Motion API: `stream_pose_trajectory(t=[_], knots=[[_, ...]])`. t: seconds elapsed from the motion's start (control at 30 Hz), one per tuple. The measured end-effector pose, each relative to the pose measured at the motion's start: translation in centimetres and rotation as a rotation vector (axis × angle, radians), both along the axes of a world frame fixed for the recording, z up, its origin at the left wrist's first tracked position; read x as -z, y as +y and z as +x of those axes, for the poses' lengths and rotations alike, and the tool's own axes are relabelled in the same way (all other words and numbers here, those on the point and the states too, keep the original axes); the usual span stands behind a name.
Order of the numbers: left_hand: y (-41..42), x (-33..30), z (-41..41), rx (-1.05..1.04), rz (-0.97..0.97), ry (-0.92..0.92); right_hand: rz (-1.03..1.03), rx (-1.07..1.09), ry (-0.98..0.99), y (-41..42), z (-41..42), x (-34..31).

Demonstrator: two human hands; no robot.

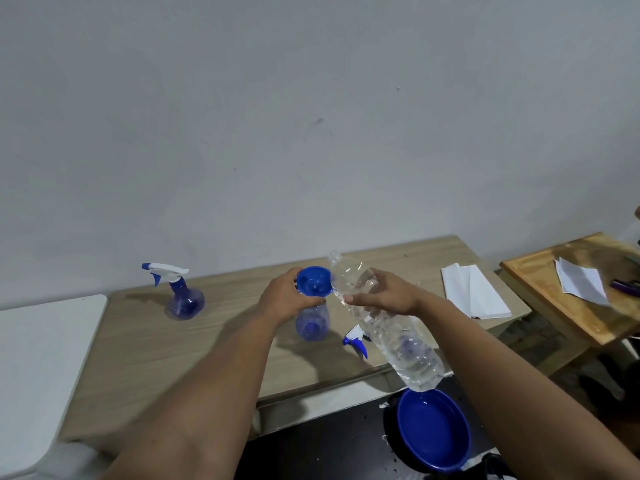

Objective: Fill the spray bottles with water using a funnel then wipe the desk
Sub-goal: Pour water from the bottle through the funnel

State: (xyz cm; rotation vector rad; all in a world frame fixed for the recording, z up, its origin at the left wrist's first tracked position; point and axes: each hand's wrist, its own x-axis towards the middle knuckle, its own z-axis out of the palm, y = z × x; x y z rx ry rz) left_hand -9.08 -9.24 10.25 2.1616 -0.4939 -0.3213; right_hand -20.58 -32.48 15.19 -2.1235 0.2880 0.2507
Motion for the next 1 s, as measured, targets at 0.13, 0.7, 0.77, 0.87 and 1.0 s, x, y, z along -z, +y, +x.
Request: stream_pose_trajectory(t=[0.13,0.7,0.77,0.87,1.0], knots=[[0.0,0.0,-0.1,-0.001,0.007,0.001,0.065,0.113,-0.125,-0.5,-1.4,0.8],[0.0,0.7,-0.4,-0.038,-0.057,0.073,0.225,0.561,-0.527,-3.2,2.9,-1.0],[0.0,1.2,-0.6,-0.055,-0.067,0.090,0.218,0.588,-0.533,-3.7,4.1,-0.4],[-0.1,2.2,-0.7,-0.064,-0.071,0.154,0.224,0.612,-0.540,-4.5,5.9,0.7],[-1.0,4.6,-0.9,-0.097,-0.041,0.242,0.217,0.594,-0.501,-5.3,8.0,2.7]])
